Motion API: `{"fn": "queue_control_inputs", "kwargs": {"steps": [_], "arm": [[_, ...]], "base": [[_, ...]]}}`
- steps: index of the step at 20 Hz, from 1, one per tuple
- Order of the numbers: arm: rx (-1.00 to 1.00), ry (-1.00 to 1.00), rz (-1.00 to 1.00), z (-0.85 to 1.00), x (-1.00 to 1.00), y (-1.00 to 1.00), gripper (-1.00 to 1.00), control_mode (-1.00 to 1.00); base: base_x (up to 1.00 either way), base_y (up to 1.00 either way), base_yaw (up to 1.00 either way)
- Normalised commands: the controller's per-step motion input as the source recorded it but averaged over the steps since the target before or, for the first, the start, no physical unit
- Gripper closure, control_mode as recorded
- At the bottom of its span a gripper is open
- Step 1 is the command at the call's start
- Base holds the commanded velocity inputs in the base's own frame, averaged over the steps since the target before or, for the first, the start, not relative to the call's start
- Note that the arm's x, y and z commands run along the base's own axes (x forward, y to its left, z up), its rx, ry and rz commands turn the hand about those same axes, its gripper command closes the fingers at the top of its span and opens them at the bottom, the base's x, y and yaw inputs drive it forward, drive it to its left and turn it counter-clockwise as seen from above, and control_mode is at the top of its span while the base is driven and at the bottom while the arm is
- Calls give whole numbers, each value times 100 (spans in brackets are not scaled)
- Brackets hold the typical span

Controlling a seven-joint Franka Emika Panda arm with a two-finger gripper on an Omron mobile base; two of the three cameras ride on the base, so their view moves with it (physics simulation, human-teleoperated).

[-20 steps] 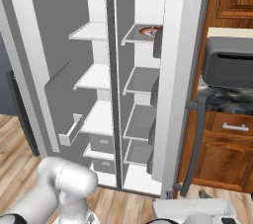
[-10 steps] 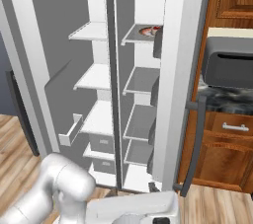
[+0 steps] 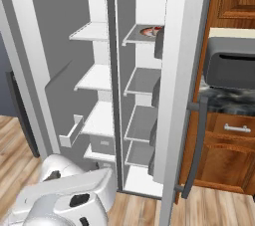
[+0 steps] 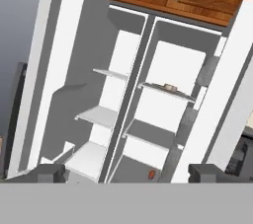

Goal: Retrieve the steak from the fridge and place it on the saucepan with marinade on the stove.

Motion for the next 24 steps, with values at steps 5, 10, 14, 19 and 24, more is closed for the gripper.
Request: {"fn": "queue_control_inputs", "kwargs": {"steps": [5, 10, 14, 19, 24], "arm": [[-2, -21, 0, 0, -7, 99, -100, -100], [0, -24, 0, 0, 0, 77, -100, -100], [0, -22, -3, 0, 11, 36, -100, -100], [-1, -16, -6, -1, 44, 16, -100, -100], [-8, -1, -17, -12, 65, 0, -100, -100]], "base": [[0, 0, 0], [0, 0, 0], [0, 0, 0], [0, 0, 0], [0, 0, 0]]}}
